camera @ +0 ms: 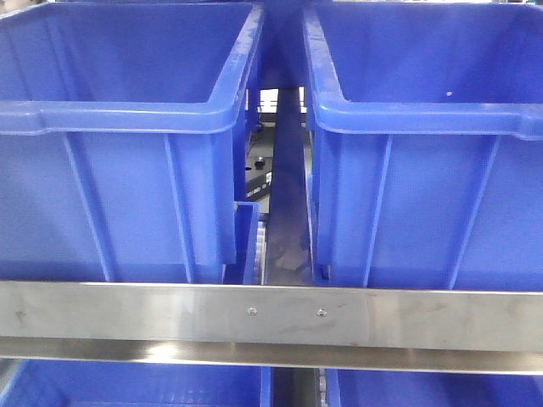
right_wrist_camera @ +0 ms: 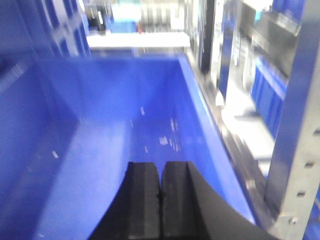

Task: Sort and place red and blue blocks on shelf

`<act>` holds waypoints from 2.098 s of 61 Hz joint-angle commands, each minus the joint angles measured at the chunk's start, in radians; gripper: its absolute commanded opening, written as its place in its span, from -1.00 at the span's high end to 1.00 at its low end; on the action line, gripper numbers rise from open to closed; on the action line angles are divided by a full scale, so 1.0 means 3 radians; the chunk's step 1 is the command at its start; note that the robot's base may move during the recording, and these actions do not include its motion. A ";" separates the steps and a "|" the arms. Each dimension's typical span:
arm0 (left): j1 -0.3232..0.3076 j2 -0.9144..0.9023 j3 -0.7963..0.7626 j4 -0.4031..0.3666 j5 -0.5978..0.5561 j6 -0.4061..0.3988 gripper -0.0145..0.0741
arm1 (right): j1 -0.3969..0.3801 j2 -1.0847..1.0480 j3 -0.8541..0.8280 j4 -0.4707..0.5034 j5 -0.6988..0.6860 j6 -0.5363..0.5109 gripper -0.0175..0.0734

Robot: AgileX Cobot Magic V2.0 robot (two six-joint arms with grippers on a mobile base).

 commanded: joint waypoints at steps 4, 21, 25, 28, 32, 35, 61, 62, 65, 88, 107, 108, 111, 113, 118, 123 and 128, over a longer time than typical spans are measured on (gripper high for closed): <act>0.0010 -0.0205 -0.0076 -0.0028 -0.0187 -0.0007 0.40 | -0.0018 -0.0235 -0.0096 0.0003 0.0118 -0.0015 0.57; 0.0010 -0.0246 -0.0076 -0.0028 -0.0158 -0.0007 0.40 | 0.0148 -0.0303 -0.0106 0.0003 0.0186 -0.0015 0.57; 0.0010 -0.0246 -0.0076 -0.0022 -0.0158 -0.0007 0.40 | 0.0245 -0.0303 -0.0107 0.0003 0.0174 -0.0015 0.57; 0.0010 -0.0246 -0.0076 -0.0022 -0.0158 -0.0007 0.40 | 0.0297 -0.0303 -0.0107 0.0003 0.0167 -0.0015 0.57; 0.0010 -0.0246 -0.0076 -0.0022 -0.0155 -0.0007 0.40 | 0.0338 -0.0303 -0.0107 0.0003 0.0152 -0.0015 0.58; 0.0010 -0.0246 -0.0076 -0.0022 -0.0150 -0.0007 0.40 | 0.0338 -0.0303 -0.0107 0.0003 0.0142 -0.0015 0.58; 0.0010 -0.0246 -0.0076 -0.0022 -0.0150 -0.0007 0.40 | 0.0338 -0.0303 -0.0104 0.0003 0.0194 -0.0015 0.58; 0.0010 -0.0246 -0.0076 -0.0022 -0.0150 -0.0007 0.40 | 0.0338 -0.0303 -0.0104 0.0003 0.0197 -0.0015 0.58; 0.0010 -0.0246 -0.0076 -0.0022 -0.0150 -0.0007 0.40 | 0.0338 -0.0303 -0.0104 0.0003 0.0200 -0.0015 0.58; 0.0010 -0.0246 -0.0076 -0.0022 -0.0150 -0.0007 0.40 | 0.0338 -0.0303 -0.0104 0.0003 0.0200 -0.0015 0.58; 0.0010 -0.0246 -0.0074 -0.0022 -0.0142 -0.0007 0.40 | 0.0300 -0.0469 0.0072 -0.0356 0.0100 0.0001 0.58; 0.0010 -0.0246 -0.0074 -0.0022 -0.0142 -0.0007 0.40 | 0.0300 -0.0493 0.0107 -0.0356 0.0068 0.0013 0.58; 0.0010 -0.0246 -0.0074 -0.0022 -0.0142 -0.0007 0.40 | 0.0300 -0.0556 0.0193 -0.0356 0.0010 0.0061 0.58; 0.0010 -0.0246 -0.0074 -0.0022 -0.0142 -0.0007 0.40 | 0.0300 -0.0603 0.0261 -0.0356 -0.0037 0.0095 0.58; 0.0010 -0.0246 -0.0074 -0.0022 -0.0142 -0.0007 0.40 | 0.0300 -0.0722 0.0452 -0.0356 -0.0136 0.0124 0.58; 0.0010 -0.0246 -0.0074 -0.0022 -0.0142 -0.0007 0.40 | 0.0300 -0.0852 0.0647 -0.0356 -0.0144 0.0124 0.58; 0.0010 -0.0246 -0.0074 -0.0022 -0.0142 -0.0007 0.40 | 0.0300 -0.1003 0.0853 -0.0356 -0.0141 0.0124 0.58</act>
